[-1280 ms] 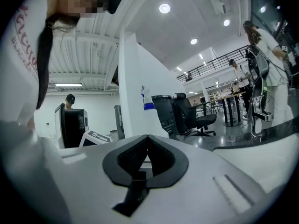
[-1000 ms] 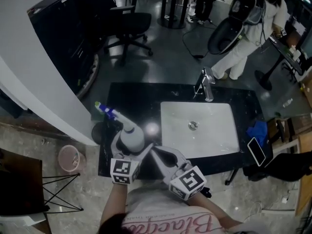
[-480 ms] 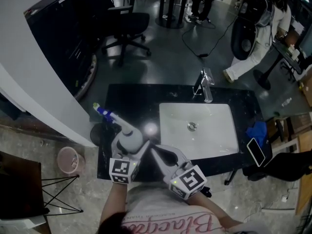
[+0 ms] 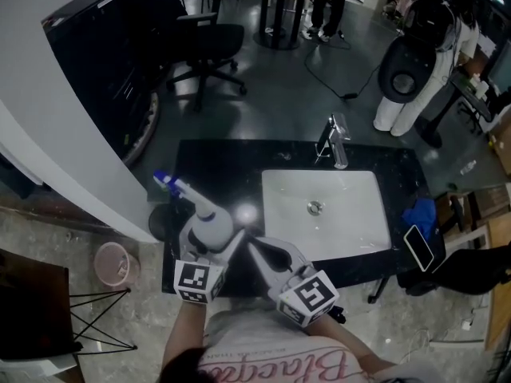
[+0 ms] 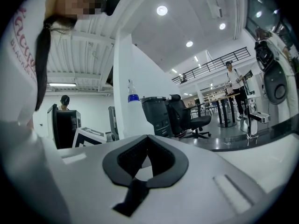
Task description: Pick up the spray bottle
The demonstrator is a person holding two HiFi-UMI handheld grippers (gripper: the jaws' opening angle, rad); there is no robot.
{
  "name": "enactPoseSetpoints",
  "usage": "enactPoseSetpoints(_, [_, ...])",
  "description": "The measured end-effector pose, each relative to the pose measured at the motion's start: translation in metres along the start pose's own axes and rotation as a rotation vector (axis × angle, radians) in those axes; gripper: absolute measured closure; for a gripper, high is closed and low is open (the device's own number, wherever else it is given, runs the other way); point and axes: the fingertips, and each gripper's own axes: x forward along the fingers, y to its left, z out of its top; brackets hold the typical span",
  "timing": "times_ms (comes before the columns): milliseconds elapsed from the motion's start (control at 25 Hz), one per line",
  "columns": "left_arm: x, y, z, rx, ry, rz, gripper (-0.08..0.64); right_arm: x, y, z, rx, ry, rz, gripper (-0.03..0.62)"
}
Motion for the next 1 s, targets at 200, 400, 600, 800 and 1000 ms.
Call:
enactPoseSetpoints(200, [-0.015,0.001,0.025,0.012,-0.025,0.004,0.137,0.001,0.006,0.008,0.005,-0.035,0.014,0.591])
enactPoseSetpoints(400, [-0.032,0.0,0.05,-0.032,-0.023,0.036,0.138,0.0,0.012,0.014,0.004,-0.069,0.023,0.591])
enactPoseSetpoints(600, [-0.051,-0.004,0.074,-0.002,-0.048,0.082,0.138,-0.003,0.019,0.025,-0.026,-0.082,0.044,0.591])
enactPoseSetpoints(800, [-0.066,-0.017,0.094,0.015,-0.084,0.084,0.138,-0.01,0.028,0.045,-0.052,-0.112,0.068,0.592])
enactPoseSetpoints(1000, [-0.073,-0.022,0.098,0.012,-0.109,0.075,0.138,-0.013,0.031,0.048,-0.096,-0.098,0.058,0.592])
